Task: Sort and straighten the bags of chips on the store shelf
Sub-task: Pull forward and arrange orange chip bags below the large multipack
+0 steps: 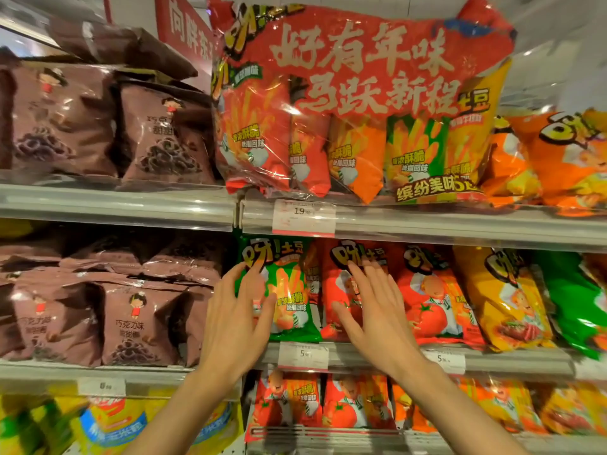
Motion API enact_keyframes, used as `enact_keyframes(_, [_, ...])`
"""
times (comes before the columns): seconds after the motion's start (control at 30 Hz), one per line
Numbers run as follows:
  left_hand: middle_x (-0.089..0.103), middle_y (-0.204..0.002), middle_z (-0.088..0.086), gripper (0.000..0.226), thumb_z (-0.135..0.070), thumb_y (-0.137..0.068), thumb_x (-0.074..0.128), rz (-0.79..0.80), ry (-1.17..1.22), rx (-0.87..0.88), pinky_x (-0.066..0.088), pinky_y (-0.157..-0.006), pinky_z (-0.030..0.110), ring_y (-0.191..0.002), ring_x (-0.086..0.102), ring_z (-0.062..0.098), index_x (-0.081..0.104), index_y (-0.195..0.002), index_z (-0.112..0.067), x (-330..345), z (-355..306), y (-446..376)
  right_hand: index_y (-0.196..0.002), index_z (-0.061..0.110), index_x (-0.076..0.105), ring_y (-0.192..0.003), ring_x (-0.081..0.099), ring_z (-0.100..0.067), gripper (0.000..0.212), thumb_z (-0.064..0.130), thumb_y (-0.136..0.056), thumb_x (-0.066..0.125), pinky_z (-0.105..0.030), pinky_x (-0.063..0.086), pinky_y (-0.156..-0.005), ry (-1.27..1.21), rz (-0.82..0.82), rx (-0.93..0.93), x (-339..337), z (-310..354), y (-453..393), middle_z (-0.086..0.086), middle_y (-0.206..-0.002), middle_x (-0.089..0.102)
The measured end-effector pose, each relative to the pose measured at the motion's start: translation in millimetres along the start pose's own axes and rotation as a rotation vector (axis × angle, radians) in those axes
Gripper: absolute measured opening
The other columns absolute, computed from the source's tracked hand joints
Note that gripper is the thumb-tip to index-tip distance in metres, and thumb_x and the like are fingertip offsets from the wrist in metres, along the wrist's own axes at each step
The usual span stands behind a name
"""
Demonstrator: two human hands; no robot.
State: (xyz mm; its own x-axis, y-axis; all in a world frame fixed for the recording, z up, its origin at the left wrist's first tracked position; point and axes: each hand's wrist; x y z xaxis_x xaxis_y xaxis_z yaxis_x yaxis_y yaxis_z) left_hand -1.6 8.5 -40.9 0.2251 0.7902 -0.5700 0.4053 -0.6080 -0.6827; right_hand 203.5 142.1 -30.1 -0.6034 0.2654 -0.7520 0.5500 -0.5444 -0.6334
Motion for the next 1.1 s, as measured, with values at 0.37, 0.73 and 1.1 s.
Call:
enact_keyframes(0.37, [0.042, -0.135, -0.009, 0.048, -0.048, -0.099, 0.045, 0.213, 0.061, 0.167, 0.047, -0.088, 0.031, -0.113, 0.054, 0.012, 0.04, -0.143, -0.031, 54.8, -113.9, -0.3, -0.152, 0.014, 0.026, -0.137, 0.04, -0.028, 0.074, 0.048, -0.094, 0.057, -0.038, 0.036, -0.107, -0.156, 0.067, 0.447, -81.3, -97.0, 12.2, -0.013, -0.151, 0.039])
enact_keyframes(0.73, [0.056, -0.126, 0.011, 0.068, -0.067, -0.093, 0.037, 0.458, -0.247, 0.063, 0.046, -0.093, 0.04, -0.12, 0.053, 0.031, 0.022, -0.151, -0.033, 156.5, -210.9, -32.4, -0.137, 0.017, 0.052, -0.121, 0.053, -0.023, 0.047, 0.023, -0.091, 0.062, -0.03, 0.038, -0.102, 0.057, 0.081, 0.111, -100.5, -180.5, 29.4, -0.002, -0.13, 0.055])
enact_keyframes(1.1, [0.053, -0.131, 0.01, 0.067, -0.065, -0.097, 0.034, 0.425, -0.286, 0.053, 0.048, -0.089, 0.04, -0.12, 0.05, 0.028, 0.024, -0.153, -0.03, 176.9, -215.9, -39.9, -0.134, 0.021, 0.056, -0.115, 0.053, -0.01, 0.037, 0.013, -0.097, 0.054, -0.017, 0.035, -0.093, -0.167, 0.017, 0.112, -105.1, -214.8, 33.0, 0.008, -0.128, 0.053])
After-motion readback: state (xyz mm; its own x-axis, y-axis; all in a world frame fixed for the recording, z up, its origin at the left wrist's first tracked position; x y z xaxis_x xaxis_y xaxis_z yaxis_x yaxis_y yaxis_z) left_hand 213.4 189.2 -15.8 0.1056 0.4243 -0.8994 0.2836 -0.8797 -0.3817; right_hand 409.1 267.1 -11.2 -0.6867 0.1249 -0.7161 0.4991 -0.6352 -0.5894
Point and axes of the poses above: each hand's wrist, its own y-axis away from the middle knuckle, its own x-axis out of the palm, z = x × y
